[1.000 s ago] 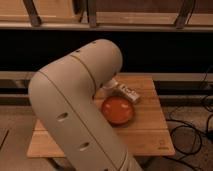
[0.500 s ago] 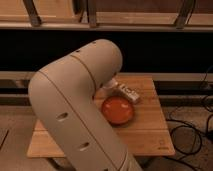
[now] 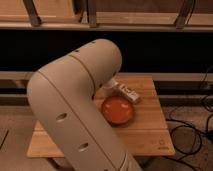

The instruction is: Place the ceramic cup in the ceramic bowl

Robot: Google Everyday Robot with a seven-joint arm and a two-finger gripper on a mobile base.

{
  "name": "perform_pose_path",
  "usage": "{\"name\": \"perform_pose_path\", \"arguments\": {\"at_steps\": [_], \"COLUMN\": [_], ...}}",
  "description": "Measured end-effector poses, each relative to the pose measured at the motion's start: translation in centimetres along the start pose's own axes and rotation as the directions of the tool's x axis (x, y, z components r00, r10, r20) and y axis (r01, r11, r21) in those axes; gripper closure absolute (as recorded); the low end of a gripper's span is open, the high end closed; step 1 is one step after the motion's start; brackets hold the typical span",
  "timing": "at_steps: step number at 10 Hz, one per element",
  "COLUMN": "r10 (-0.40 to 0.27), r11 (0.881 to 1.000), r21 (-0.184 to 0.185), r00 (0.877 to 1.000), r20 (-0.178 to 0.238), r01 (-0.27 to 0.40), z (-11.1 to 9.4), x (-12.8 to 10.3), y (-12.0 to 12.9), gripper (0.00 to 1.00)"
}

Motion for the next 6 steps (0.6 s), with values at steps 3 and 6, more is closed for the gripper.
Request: {"name": "perform_pose_path", "arguments": {"at_steps": [3,6], "r10": [-0.06,-0.022], "r11": [0.996,0.985], "r21": [0.064,0.172], "r00": [0.997,0.996], "r20": [0.057,0.091], "r01": [0.056,0.006], "z": [-4.0,-8.2], "x": [-1.1,0.7], "y": [1.8,-0.5], "gripper": [0.2,0.2]}}
